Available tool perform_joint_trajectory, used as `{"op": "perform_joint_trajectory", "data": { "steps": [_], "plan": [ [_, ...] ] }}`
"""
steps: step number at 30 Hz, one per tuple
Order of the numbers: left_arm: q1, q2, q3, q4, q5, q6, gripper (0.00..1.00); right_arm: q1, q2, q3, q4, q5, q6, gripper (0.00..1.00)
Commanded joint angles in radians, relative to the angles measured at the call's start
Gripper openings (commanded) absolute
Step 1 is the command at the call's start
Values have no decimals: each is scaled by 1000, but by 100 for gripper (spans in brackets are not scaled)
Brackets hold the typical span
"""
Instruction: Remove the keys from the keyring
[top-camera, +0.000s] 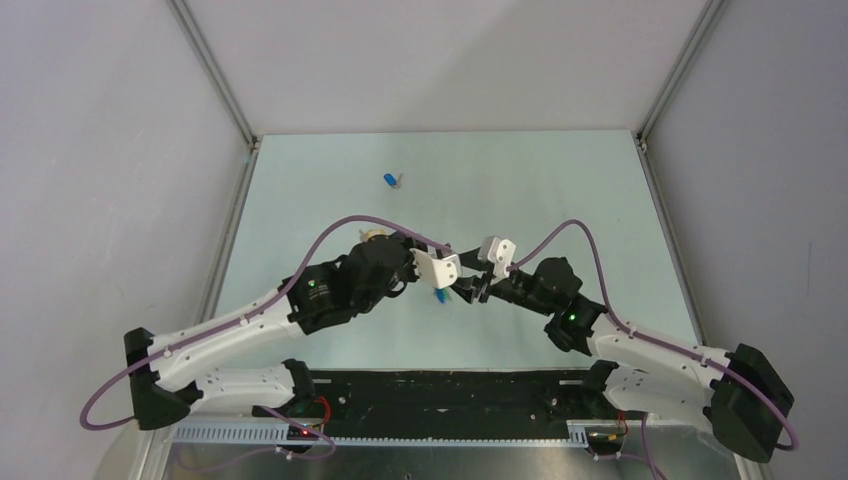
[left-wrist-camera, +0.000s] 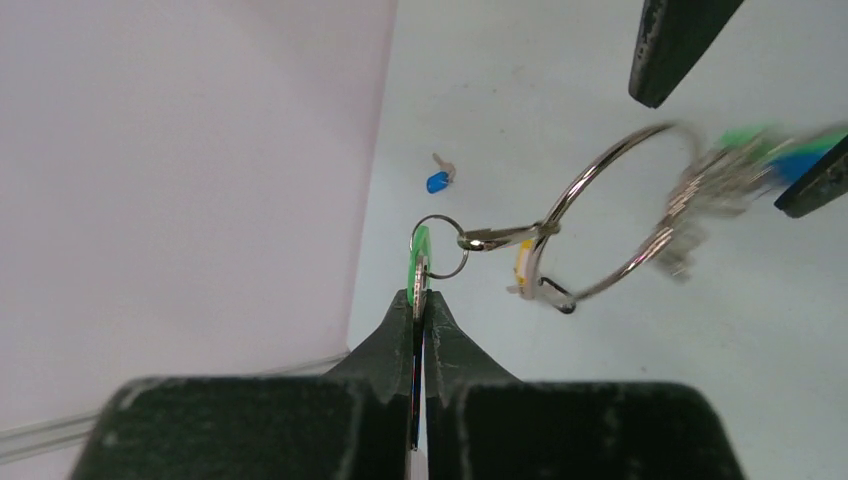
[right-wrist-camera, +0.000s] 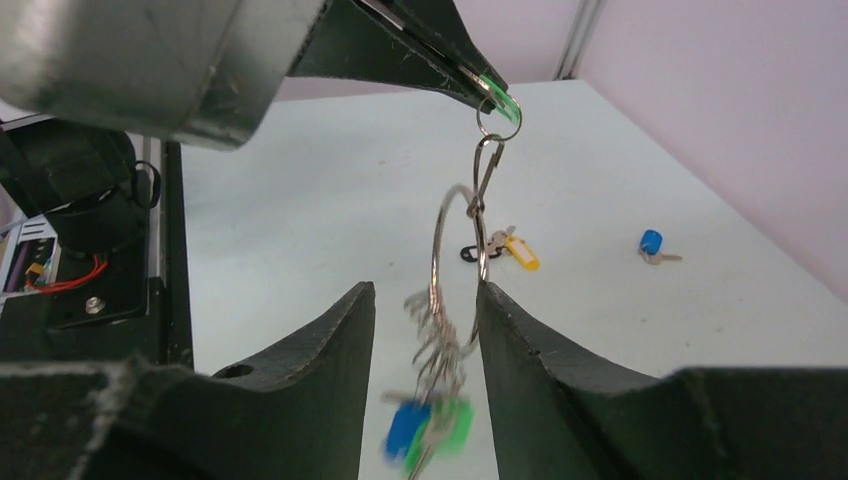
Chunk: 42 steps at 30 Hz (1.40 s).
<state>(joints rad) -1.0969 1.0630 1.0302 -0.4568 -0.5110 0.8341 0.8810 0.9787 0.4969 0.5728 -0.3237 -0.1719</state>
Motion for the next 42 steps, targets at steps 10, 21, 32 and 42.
{"op": "perform_joint_trajectory", "data": {
  "steps": [10, 21, 32, 42],
  "plan": [
    [-15, -9, 72, 15, -98, 53, 0, 6, 43, 0, 208, 165, 49, 49],
    [-19, 22, 163, -69, -121, -65, 0, 6, 131, 0, 379, 154, 102, 47],
    [-52, 32, 181, -103, -146, -81, 0, 32, 239, 52, 497, 125, 124, 57],
    [-60, 47, 206, -122, -152, -100, 0, 44, 244, 60, 501, 122, 112, 54]
  ]
}}
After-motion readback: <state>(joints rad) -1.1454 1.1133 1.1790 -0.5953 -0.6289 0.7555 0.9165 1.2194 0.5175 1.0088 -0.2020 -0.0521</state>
